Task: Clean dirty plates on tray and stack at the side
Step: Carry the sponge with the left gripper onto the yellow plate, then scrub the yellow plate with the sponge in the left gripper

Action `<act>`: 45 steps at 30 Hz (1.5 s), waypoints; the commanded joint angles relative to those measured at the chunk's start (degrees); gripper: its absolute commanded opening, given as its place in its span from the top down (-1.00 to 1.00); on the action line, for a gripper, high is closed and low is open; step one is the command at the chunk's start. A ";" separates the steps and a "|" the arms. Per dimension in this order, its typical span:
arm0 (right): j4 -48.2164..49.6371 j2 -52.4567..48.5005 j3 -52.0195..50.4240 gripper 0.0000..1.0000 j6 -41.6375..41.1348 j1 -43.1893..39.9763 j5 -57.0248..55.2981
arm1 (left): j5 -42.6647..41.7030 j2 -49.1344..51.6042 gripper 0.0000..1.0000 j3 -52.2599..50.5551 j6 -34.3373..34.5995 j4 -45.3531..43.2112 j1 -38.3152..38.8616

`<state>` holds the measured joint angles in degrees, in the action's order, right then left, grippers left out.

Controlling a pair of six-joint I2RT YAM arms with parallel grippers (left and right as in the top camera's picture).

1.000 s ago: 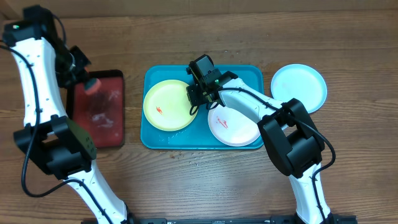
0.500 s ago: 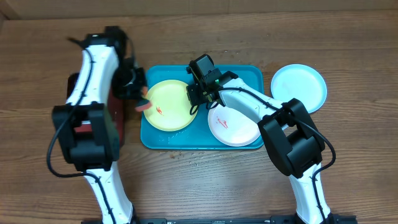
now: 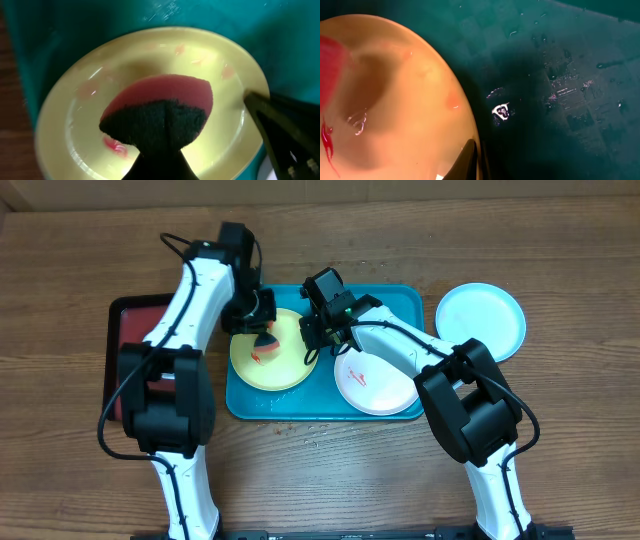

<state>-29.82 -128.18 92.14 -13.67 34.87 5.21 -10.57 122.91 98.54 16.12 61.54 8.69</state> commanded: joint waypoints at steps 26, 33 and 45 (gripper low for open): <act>-1.86 -2.01 -2.03 0.92 -1.38 -0.22 -4.13 | 38.05 -0.76 0.91 -14.67 2.05 -7.50 3.67; -1.81 -2.01 -2.03 0.92 -1.38 -0.22 -4.13 | 37.22 -0.79 0.92 -12.52 1.66 -7.15 3.67; -1.57 -2.01 -2.03 0.92 -1.38 -0.22 -4.13 | -4.07 -0.68 0.91 -11.50 1.70 -16.20 3.87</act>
<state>-30.04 -128.09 92.14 -15.00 34.92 4.93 2.31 121.12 86.89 18.00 47.40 11.64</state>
